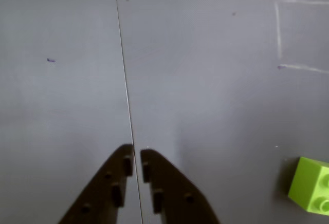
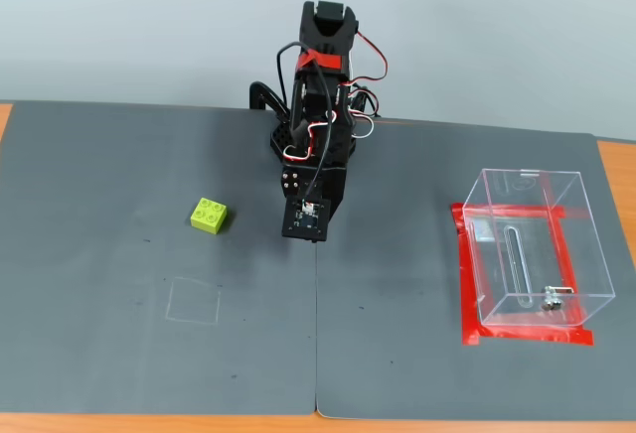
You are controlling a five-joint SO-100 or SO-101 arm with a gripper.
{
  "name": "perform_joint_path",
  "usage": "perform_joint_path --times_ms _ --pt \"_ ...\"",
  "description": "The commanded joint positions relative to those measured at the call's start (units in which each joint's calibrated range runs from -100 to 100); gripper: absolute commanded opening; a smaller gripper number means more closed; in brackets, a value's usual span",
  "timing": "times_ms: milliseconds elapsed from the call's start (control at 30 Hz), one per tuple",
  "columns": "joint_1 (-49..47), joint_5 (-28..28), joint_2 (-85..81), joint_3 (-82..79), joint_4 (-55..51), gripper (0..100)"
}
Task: Pick the green lego block and place it into the transparent box
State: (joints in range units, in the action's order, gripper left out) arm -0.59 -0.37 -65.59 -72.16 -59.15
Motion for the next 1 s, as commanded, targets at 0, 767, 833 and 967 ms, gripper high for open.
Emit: perform_joint_path --times_ms 0,767,833,967 --pt "0.6 -0.2 3.2 5.1 -0.1 2" --pt "31.3 -12.7 4.8 19.6 -17.8 2" --pt "34.6 -11.2 4.8 19.8 -18.6 2" --pt "37.0 -6.1 4.9 20.4 -17.8 2"
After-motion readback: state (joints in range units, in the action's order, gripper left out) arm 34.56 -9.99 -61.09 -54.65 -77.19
